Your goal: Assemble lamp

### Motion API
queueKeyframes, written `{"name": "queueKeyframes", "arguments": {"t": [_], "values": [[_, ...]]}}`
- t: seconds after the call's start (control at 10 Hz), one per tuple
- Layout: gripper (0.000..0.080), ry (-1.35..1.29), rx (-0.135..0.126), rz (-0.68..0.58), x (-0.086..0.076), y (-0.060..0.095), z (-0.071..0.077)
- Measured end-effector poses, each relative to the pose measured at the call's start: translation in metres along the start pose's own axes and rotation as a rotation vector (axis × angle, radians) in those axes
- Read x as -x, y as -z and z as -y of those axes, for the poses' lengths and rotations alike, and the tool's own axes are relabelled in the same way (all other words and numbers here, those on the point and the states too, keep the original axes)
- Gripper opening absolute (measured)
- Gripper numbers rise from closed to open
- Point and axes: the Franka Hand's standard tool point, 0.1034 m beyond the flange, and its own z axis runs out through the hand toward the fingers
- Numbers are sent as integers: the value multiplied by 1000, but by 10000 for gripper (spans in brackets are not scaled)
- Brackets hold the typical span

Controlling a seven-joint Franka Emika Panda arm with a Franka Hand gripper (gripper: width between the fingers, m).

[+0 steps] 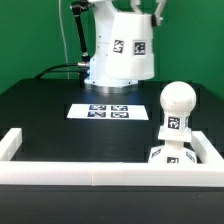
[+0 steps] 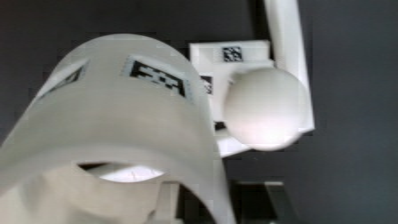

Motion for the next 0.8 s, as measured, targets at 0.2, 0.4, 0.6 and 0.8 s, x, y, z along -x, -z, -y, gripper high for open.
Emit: {"name": "queueKeyframes", "arguments": {"t": [0.2, 0.4, 0.6, 0.8], "values": [[44, 5, 2, 2, -3, -3, 4], [44, -6, 2, 2, -2, -4, 7], [44, -14, -8, -17, -1, -4, 34], [44, -11, -7, -17, -9, -12, 48]]}}
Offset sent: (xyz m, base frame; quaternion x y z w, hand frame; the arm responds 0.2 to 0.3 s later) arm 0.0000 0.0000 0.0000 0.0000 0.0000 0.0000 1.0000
